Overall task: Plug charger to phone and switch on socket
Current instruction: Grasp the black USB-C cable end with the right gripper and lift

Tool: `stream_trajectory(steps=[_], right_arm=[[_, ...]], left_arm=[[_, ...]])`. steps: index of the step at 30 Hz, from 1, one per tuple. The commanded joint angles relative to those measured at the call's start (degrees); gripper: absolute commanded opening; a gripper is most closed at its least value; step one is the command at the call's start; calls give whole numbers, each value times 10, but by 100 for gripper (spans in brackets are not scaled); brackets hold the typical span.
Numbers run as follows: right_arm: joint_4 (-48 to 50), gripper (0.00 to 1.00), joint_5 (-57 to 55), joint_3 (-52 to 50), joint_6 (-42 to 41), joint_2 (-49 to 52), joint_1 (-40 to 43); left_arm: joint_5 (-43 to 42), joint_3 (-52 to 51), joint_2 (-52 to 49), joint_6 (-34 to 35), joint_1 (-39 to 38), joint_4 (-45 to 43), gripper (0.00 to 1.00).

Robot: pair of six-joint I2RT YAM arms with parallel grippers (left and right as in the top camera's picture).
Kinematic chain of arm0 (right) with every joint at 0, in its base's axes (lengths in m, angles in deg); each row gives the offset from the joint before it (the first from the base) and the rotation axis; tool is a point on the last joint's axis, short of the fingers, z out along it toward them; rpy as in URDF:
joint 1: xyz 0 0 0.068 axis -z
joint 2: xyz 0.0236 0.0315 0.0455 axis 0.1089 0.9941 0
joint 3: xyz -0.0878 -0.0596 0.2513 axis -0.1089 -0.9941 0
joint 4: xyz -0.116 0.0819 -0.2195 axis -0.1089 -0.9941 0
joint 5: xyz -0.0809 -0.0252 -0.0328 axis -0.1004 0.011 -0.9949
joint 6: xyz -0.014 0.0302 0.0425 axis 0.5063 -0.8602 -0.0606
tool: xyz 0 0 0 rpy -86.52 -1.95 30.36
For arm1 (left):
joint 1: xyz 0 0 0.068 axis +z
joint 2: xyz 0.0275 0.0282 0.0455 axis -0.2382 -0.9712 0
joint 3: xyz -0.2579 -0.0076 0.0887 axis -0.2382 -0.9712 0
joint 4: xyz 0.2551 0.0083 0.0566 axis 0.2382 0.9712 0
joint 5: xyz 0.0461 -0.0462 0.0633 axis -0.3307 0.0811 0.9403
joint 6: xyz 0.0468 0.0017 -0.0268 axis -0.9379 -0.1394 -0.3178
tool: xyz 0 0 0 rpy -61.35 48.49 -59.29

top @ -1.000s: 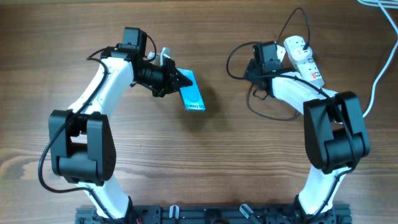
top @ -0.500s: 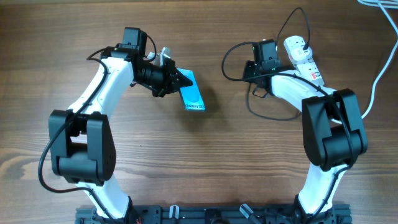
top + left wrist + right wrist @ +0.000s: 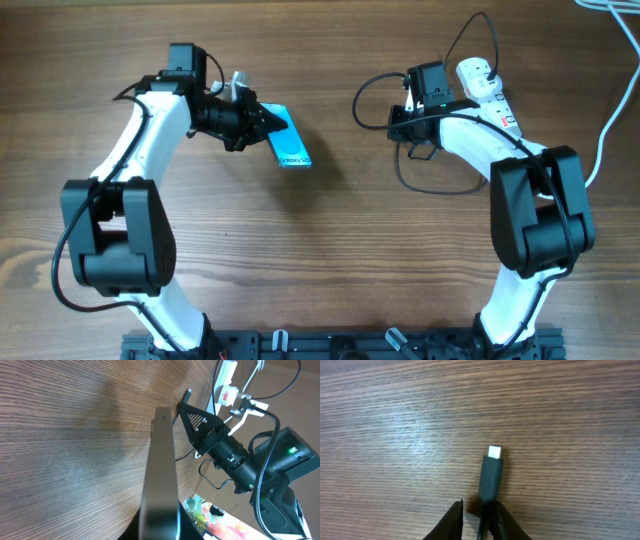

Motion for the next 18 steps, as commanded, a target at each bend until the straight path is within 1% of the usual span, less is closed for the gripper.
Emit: stream_trajectory(steps=[1, 3, 4, 5, 7, 10, 14, 17, 18], right_arm=[[-9, 22, 28, -28, 19, 34, -6], [5, 21, 28, -28, 19, 34, -6], [19, 24, 24, -28, 19, 35, -6], [26, 30, 16, -28, 19, 36, -6], [32, 34, -19, -28, 17, 36, -6], [17, 34, -57, -28, 12, 38, -6], [30, 35, -59, -30, 12, 41, -6], [31, 44, -95, -30, -31, 47, -6], [33, 45, -99, -30, -40, 47, -6]], left_arm=[[-18, 11, -2, -11, 1, 0, 4], [-18, 11, -2, -11, 0, 0, 4], [-18, 11, -2, -11, 0, 0, 4], [-18, 11, -2, -11, 0, 1, 4], [-18, 11, -2, -11, 0, 2, 4], [-18, 11, -2, -11, 1, 5, 4], [-18, 11, -2, -11, 0, 5, 4], [-18, 11, -2, -11, 0, 5, 4], [-18, 11, -2, -11, 0, 5, 4]])
